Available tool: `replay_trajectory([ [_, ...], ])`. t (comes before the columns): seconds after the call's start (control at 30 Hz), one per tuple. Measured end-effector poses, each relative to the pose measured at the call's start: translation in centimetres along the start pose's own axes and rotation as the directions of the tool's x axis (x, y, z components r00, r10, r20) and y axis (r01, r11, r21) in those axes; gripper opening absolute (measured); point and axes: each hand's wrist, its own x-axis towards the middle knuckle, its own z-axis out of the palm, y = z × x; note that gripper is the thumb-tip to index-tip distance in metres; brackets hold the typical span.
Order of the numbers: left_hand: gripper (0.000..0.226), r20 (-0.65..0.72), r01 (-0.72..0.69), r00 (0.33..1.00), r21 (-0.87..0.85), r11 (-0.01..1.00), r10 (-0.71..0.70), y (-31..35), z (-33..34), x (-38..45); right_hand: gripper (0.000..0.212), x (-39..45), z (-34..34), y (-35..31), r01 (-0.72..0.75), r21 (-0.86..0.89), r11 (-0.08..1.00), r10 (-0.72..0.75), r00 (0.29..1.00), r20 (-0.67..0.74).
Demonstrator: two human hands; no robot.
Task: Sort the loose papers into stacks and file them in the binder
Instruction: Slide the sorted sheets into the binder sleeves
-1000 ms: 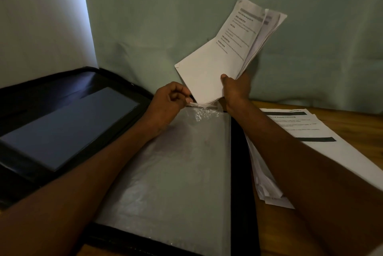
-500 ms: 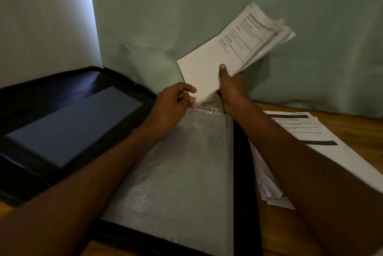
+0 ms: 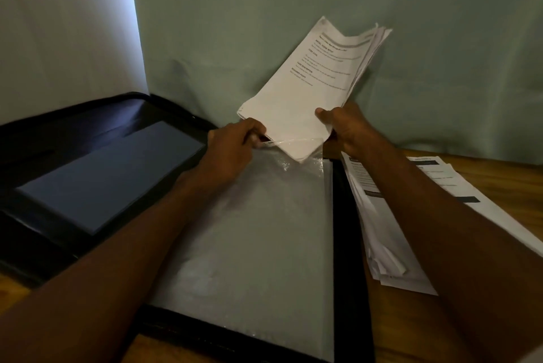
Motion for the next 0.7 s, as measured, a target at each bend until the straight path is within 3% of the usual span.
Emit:
replay_trajectory([
  [0.07, 0.049, 0.028, -0.002, 1.0, 0.119, 0.993, -0.001, -1.1, -0.8, -0.1, 0.053, 0.1, -0.3, 0.4, 0.042, -0.053, 0.998, -0.042, 0.999, 0.016],
  [0.17, 0.046, 0.097, 0.053, 0.992, 0.245, 0.968, -0.078, -2.4, -1.7, -0.1, 0.055, 0.4, -0.2, 1.0, 0.124, -0.171, 0.977, -0.118, 0.992, 0.046],
  [0.23, 0.047, 0.143, 0.05, 0.986, 0.248, 0.967, -0.088, -2.8, -1.7, 0.1, 0.058, 1.0, -0.4, 1.4, 0.173, -0.234, 0.957, -0.155, 0.984, 0.094],
  [0.33, 0.036, 0.096, 0.019, 0.995, 0.155, 0.988, -0.034, -3.9, -1.2, 0.7, 0.061, 1.6, -0.8, 1.5, 0.179, -0.278, 0.944, -0.129, 0.973, 0.191],
  [0.7, 0.021, 0.108, -0.012, 0.994, 0.162, 0.987, -0.005, -4.8, -0.9, 1.2, 0.045, 2.2, -1.9, 2.4, -0.181, -0.065, 0.981, 0.192, 0.947, 0.256],
])
